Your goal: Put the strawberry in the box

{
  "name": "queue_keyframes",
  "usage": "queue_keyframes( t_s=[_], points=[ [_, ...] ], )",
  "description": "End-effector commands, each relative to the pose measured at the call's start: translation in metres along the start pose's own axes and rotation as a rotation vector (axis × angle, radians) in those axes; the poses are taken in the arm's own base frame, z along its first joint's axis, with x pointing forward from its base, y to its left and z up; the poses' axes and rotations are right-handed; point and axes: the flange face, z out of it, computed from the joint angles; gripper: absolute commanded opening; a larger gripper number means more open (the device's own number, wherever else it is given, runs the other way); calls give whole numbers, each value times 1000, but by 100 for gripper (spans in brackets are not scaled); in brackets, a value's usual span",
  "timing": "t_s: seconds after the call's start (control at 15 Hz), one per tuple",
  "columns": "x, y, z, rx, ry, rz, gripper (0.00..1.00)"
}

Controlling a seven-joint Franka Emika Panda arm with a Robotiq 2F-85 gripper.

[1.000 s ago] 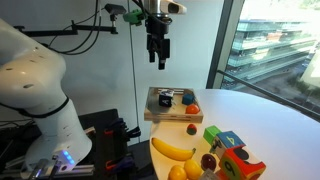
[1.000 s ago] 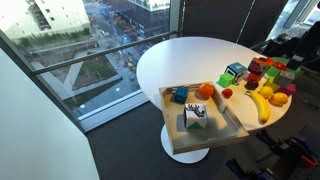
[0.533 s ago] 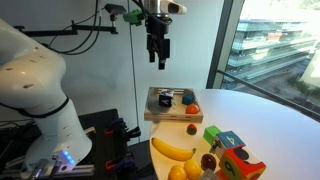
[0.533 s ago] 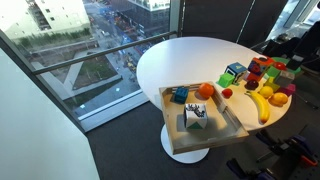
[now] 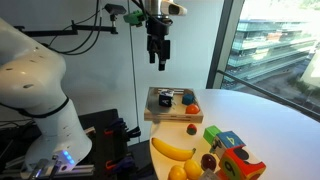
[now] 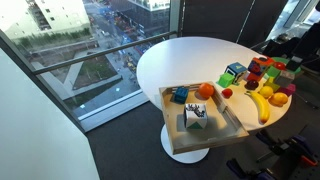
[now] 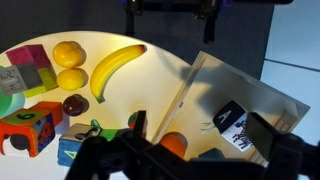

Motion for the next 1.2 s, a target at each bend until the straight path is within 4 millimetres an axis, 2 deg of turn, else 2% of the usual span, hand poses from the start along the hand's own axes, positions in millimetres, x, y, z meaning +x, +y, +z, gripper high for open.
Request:
queue_keyframes(
  t_s=[0.0, 0.53, 0.93, 1.13],
  points=[
    [4, 12, 6, -9, -11, 10, 100],
    [20, 38, 34, -17, 12, -7, 100],
    [44, 58, 66, -31, 21, -55, 100],
    [57, 67, 89, -42, -2, -89, 100]
  ],
)
